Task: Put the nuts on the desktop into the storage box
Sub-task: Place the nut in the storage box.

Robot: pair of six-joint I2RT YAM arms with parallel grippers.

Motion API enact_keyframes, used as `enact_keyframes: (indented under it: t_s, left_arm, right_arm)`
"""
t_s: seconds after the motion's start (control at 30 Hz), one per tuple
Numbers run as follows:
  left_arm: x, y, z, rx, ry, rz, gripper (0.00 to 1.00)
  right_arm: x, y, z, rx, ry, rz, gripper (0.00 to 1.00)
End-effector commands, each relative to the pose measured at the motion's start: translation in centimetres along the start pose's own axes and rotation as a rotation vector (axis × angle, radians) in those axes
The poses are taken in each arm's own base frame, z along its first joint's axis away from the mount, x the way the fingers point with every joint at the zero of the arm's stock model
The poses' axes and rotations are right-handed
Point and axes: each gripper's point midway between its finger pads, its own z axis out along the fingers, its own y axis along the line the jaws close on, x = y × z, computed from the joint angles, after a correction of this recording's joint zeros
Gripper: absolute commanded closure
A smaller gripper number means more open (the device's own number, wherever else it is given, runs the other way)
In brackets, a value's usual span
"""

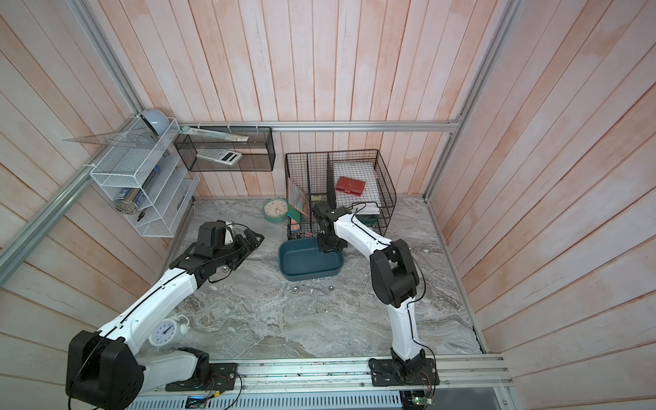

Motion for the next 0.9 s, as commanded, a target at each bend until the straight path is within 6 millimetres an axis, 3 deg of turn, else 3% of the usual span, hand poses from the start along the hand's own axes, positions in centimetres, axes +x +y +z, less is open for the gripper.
enact_keyframes:
  t_s: [0.0, 0.33, 0.67, 0.87]
  left_arm:
    - [-0.2, -0.7, -0.7, 0.025, -0.019, 0.033, 0.0]
    - [-0.5, -0.7, -1.2, 0.016, -0.04, 0.041, 0.0]
    - [-0.5, -0.4, -1.3, 0.008, -0.046, 0.038, 0.0]
    - [-0.3, -0.3, -1.2, 0.006, -0.041, 0.038, 0.0]
  right_arm:
    - [-0.8, 0.7, 0.3, 0.012, -0.029, -0.04, 0.76]
    - [-1.8, 1.6, 2.5, 0.017, -0.055, -0.076, 0.76]
    - [-1.0, 1.6, 4.7, 0.03, -0.005, -0.088, 0.74]
    - [-0.8, 1.6, 4.8, 0.031, 0.004, -0.086, 0.61]
